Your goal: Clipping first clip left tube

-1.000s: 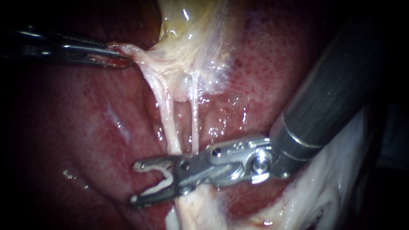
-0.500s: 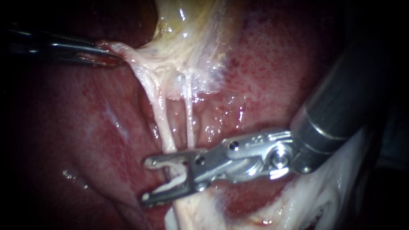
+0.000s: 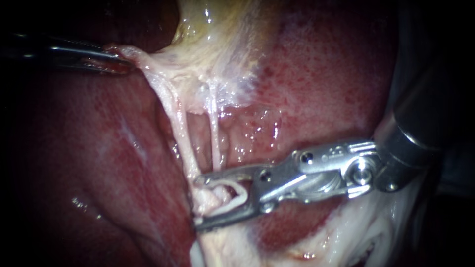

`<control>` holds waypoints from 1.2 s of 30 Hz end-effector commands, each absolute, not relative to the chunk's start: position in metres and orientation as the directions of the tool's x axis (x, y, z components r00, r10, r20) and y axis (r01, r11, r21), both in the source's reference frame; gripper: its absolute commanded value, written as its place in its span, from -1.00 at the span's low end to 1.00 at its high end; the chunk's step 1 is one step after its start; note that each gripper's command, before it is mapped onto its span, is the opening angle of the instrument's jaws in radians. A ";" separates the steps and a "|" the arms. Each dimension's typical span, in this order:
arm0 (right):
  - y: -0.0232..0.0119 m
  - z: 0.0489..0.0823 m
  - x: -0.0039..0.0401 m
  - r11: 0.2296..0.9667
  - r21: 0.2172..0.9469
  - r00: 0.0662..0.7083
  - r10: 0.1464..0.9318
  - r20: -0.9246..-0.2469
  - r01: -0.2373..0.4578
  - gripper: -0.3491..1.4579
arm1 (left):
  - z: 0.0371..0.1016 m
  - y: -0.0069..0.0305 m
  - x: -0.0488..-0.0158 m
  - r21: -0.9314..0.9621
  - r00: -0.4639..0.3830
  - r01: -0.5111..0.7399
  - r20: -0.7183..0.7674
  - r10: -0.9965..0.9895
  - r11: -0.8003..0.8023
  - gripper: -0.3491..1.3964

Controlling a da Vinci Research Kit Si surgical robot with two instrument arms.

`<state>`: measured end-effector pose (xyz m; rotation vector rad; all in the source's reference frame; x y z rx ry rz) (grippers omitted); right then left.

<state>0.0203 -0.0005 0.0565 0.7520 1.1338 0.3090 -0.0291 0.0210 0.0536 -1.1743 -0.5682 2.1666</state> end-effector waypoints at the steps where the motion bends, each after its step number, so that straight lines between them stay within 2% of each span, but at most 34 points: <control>1: -0.0005 0.0567 0.0202 0.716 0.684 0.411 0.586 -0.699 0.142 -0.09 | 0.0536 0.0209 -0.0291 -0.617 -0.426 -0.303 -0.594 0.682 -0.726 -1.00; 14: 0.0005 0.0594 0.0193 0.668 0.734 0.386 0.650 -0.655 0.122 -0.09 | 0.0536 0.0209 -0.0290 -0.617 -0.426 -0.303 -0.594 0.682 -0.726 -1.00; 25: -0.0004 0.0641 0.0190 0.632 0.770 0.393 0.687 -0.611 0.091 -0.07 | 0.0535 0.0209 -0.0290 -0.617 -0.426 -0.304 -0.594 0.683 -0.726 -1.00; 32: -0.0005 0.0647 0.0192 0.630 0.772 0.392 0.690 -0.609 0.090 -0.07 | 0.0535 0.0209 -0.0290 -0.617 -0.426 -0.304 -0.594 0.683 -0.726 -1.00; 36: -0.0006 0.0647 0.0195 0.621 0.775 0.372 0.697 -0.613 0.113 -0.07 | 0.0535 0.0208 -0.0290 -0.617 -0.426 -0.304 -0.594 0.682 -0.726 -1.00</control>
